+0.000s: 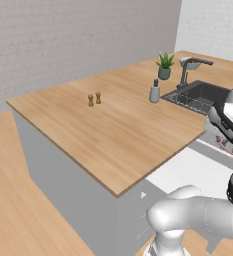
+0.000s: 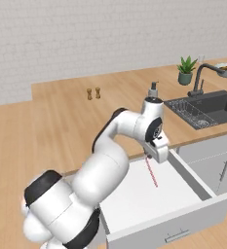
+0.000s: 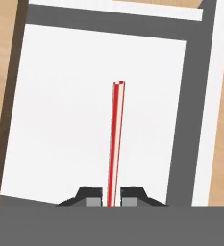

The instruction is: Take a straw from the drawer in front and place it inside the glass cup on the dining counter.

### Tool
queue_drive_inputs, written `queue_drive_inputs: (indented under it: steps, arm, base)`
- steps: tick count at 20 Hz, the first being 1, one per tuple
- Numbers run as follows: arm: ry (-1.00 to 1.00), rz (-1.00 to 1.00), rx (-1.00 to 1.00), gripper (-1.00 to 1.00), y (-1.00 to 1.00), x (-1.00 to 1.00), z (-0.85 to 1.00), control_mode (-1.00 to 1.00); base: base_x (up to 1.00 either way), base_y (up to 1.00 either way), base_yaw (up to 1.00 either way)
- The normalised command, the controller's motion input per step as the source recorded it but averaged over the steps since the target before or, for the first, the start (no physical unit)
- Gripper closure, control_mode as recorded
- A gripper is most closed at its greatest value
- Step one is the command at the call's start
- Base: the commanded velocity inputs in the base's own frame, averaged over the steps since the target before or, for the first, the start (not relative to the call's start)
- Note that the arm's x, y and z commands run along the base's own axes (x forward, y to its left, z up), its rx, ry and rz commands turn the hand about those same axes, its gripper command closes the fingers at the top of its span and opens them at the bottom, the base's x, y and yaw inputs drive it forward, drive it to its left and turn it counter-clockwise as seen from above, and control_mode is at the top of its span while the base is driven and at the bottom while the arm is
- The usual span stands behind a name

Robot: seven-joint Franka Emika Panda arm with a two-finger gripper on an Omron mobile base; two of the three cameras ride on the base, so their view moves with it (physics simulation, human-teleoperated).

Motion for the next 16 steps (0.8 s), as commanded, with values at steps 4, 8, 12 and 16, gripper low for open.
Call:
queue_drive_inputs:
  steps: [4, 8, 12, 16]
  arm:
    - [-0.01, 0.00, -0.02, 1.00, 0.26, -0.11, 0.25, -1.00]
    - [-0.21, 0.02, -0.09, 1.00, 0.37, -0.37, 0.00, -1.00]
    - [-0.27, 0.00, -0.08, 1.00, 0.28, -0.42, 0.26, -1.00]
    - [-0.13, 0.00, -0.03, 1.00, 0.22, -0.30, 0.21, -1.00]
  base:
    - [0.00, 0.00, 0.00]
    - [0.00, 0.00, 0.00]
    - [0.00, 0.00, 0.00]
    - [0.00, 0.00, 0.00]
